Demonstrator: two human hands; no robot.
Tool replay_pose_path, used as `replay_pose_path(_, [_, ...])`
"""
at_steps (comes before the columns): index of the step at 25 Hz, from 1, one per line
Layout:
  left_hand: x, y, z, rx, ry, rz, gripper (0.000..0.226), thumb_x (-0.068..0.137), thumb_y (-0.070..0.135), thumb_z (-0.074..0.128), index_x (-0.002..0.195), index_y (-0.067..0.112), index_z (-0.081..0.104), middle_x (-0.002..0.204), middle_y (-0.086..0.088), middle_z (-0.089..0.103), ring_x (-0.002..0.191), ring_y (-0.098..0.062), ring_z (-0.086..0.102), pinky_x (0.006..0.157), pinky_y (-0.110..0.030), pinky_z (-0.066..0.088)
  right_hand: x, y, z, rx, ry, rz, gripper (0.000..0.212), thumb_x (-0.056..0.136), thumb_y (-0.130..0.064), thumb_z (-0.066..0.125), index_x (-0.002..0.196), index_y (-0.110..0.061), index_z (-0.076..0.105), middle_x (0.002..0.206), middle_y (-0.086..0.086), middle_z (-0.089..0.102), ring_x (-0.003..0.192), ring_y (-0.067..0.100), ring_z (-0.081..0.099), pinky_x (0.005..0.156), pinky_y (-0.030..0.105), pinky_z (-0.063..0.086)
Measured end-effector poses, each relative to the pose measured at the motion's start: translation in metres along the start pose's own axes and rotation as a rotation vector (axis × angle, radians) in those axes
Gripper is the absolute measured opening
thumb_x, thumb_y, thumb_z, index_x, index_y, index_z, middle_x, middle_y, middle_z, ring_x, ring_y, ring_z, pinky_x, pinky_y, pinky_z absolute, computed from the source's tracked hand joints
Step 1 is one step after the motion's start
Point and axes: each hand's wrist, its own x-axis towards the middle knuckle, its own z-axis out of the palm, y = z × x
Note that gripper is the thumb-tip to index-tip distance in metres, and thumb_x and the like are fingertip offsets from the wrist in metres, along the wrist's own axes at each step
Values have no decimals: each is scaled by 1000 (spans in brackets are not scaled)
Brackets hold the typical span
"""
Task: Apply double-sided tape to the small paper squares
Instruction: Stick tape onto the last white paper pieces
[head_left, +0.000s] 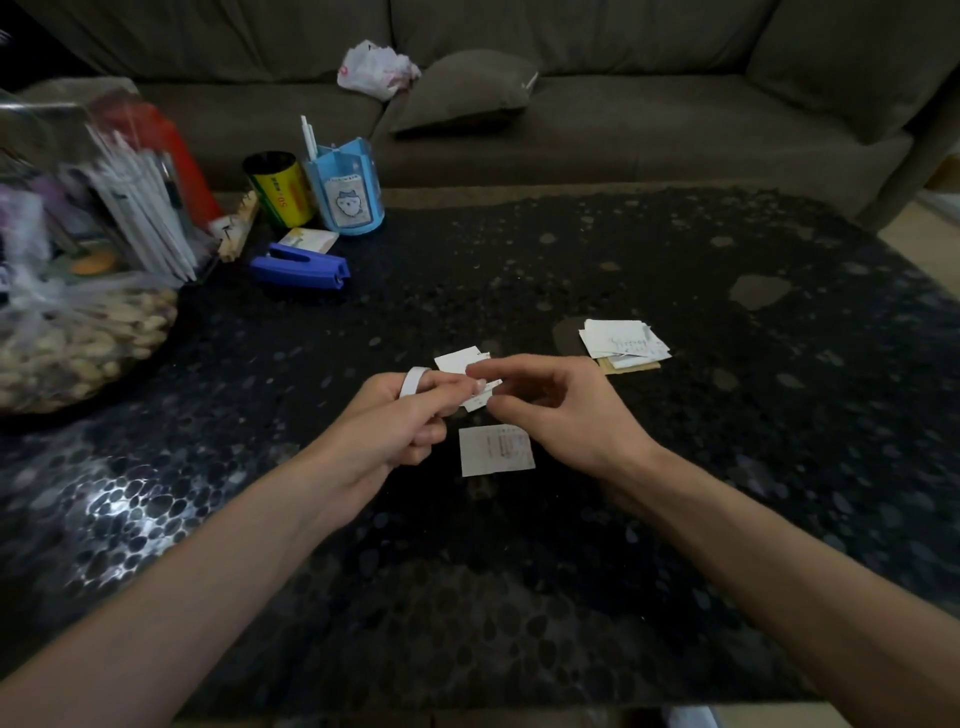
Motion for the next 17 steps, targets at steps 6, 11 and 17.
replay_pose_path(6, [0, -1, -1, -15, -4, 12, 22, 94, 30, 72, 106, 13, 80, 65, 9, 48, 52, -4, 33, 46, -19, 19, -4, -5, 0, 137, 24, 132, 20, 95, -11, 75, 109, -23, 82, 105, -12, 80, 104, 0, 73, 98, 22, 56])
replay_pose_path(11, [0, 1, -1, -14, 2, 0, 20, 96, 28, 72, 106, 14, 80, 64, 9, 47, 50, -4, 34, 44, -17, 21, -4, -5, -1, 134, 37, 115, 13, 94, -13, 77, 103, -21, 83, 101, -11, 80, 100, 1, 73, 91, 18, 57])
replay_pose_path(17, [-2, 2, 0, 5, 7, 3, 19, 97, 27, 71, 106, 13, 79, 63, 9, 46, 49, -4, 34, 42, -15, 23, -4, -4, -1, 104, 40, 99, 10, 93, -12, 77, 100, -17, 83, 97, -10, 81, 95, 0, 74, 84, 12, 55])
